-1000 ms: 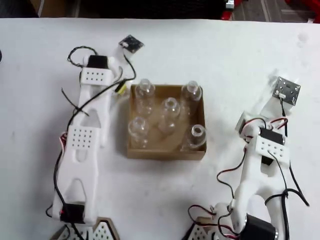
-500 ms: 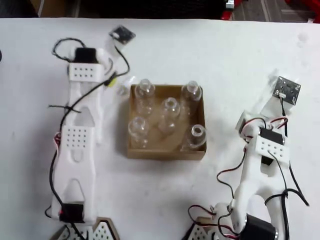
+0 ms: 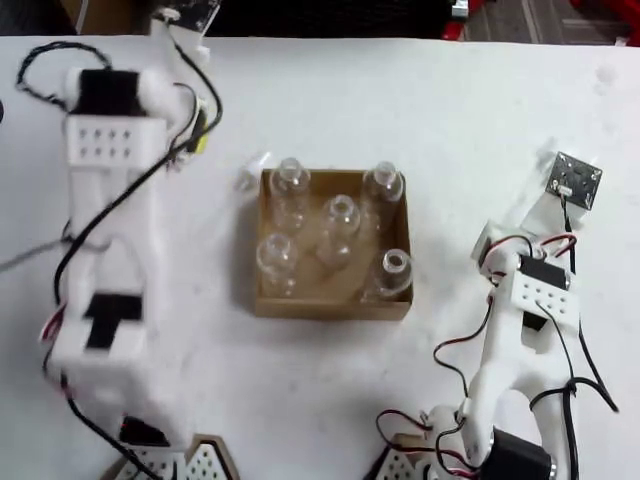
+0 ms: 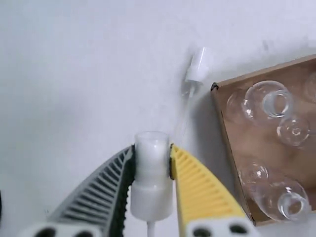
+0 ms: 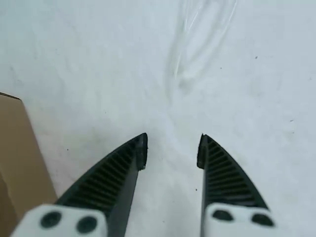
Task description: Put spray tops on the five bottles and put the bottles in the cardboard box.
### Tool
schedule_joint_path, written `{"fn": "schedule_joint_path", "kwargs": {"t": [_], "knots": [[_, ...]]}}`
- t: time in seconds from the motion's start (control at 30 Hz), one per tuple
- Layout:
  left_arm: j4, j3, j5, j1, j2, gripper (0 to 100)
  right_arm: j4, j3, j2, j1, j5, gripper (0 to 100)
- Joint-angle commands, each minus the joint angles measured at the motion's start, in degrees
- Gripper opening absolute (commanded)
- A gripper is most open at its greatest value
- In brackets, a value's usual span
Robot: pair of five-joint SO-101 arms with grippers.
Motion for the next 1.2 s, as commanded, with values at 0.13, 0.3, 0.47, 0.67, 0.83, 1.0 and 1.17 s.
{"fn": "schedule_joint_path", "kwargs": {"t": [0.13, 0.3, 0.47, 0.67, 0.83, 1.0, 1.17], "knots": [[-16.26, 27.87, 4.22, 5.32, -32.31, 2, -1.01, -0.18, -0.22, -0.31, 0.79, 14.4], [-37.45, 47.38, 10.11, 4.88, -45.67, 2, -0.92, -0.09, -0.22, -0.31, 0.79, 14.4], [-59.52, 63.56, 10.90, 5.49, -55.96, 2, -1.27, 0.70, -0.66, -0.40, 0.79, 14.4], [-80.88, 75.52, 10.46, 9.45, -60.79, 2, -3.82, 1.41, -0.13, -0.31, 0.79, 14.4], [-98.20, 83.87, 10.37, 13.76, -60.79, 2, -7.25, 2.90, -0.13, -0.04, 0.79, 14.4], [-120.00, 90.73, 10.37, 16.75, -58.33, 2, -9.71, 3.69, -0.13, 0.22, 0.79, 14.4], [-124.92, 91.60, 7.65, 17.27, -50.86, 2, -9.89, 3.60, -0.13, 2.68, 0.26, 14.4]]}}
